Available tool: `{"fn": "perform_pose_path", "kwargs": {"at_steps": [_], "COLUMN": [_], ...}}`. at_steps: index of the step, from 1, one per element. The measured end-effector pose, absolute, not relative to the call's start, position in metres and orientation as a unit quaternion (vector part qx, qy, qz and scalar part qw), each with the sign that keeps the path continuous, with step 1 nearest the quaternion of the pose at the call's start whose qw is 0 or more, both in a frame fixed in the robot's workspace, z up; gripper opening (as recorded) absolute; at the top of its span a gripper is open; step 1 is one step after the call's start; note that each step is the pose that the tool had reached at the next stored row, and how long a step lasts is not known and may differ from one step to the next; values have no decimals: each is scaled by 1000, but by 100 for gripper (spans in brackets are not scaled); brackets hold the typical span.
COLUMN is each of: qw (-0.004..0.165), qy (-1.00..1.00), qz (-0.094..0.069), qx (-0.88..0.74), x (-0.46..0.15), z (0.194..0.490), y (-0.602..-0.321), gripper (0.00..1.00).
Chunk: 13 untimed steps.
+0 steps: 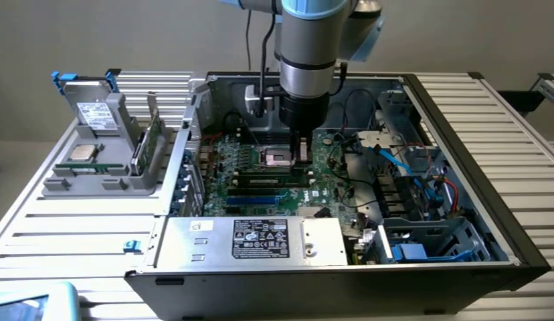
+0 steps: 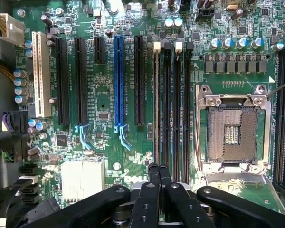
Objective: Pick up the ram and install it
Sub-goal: 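Press down the ram until it locks into place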
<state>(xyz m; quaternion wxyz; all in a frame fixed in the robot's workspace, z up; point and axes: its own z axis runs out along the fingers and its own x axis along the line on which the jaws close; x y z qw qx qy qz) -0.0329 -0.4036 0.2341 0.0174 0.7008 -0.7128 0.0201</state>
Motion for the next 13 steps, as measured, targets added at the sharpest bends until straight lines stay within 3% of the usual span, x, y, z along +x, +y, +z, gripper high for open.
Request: {"fn": "perform_pose_path", "kwargs": {"at_steps": [13], "qw": [16], "qy": [-714], "qz": [20], "qx": [700], "x": [-33], "z": [228], "y": [-404], "gripper": [11]}}
